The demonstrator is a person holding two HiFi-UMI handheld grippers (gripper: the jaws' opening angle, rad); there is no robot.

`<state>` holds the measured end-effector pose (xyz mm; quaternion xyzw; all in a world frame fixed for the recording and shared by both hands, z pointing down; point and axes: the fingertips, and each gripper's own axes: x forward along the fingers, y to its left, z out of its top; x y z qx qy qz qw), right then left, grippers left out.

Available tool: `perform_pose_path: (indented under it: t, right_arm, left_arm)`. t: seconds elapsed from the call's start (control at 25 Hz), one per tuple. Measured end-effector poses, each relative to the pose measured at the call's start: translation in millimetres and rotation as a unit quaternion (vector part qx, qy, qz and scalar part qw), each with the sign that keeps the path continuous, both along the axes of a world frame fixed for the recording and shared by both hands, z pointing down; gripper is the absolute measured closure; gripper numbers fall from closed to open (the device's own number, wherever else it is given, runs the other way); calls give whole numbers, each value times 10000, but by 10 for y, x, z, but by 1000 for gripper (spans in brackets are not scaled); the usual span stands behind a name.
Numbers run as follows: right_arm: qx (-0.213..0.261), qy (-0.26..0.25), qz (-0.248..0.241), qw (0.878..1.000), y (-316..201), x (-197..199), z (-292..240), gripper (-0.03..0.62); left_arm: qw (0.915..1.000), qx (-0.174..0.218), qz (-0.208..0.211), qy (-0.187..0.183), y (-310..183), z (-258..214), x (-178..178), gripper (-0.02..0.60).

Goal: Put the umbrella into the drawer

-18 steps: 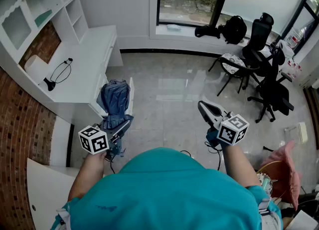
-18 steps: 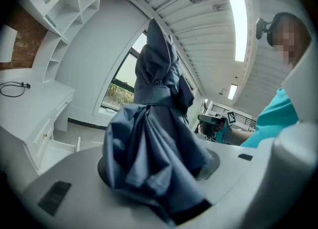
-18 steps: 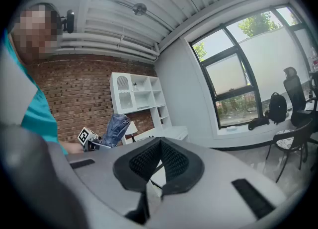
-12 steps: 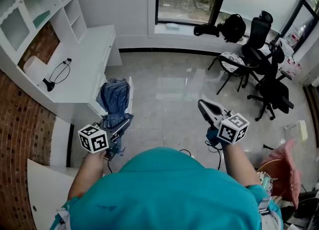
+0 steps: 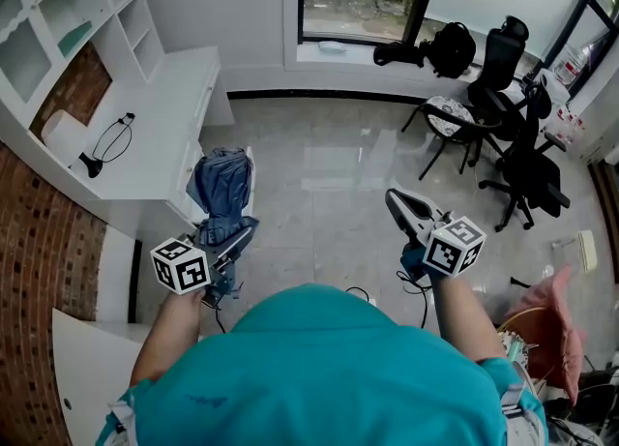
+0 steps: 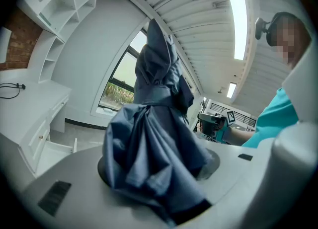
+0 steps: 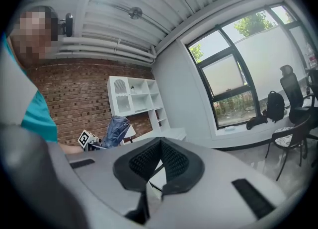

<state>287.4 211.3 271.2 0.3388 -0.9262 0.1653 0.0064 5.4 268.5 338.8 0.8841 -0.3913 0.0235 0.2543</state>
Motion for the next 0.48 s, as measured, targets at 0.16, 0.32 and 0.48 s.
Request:
perform_pose_path:
  t: [0.16, 0.32, 0.48]
  right_arm:
    - [25, 15, -50, 10000, -54, 139, -19, 574]
    - [76, 112, -123, 9998, -109, 309, -39, 572]
    - [78, 202, -167, 9996, -223, 524, -32, 573]
  left_arm:
    - [10000, 41, -33, 8, -84, -26, 150, 359]
    - [9999, 85, -83, 13, -157, -52, 358, 359]
    - [9998, 122, -145, -8, -268, -46, 591, 359]
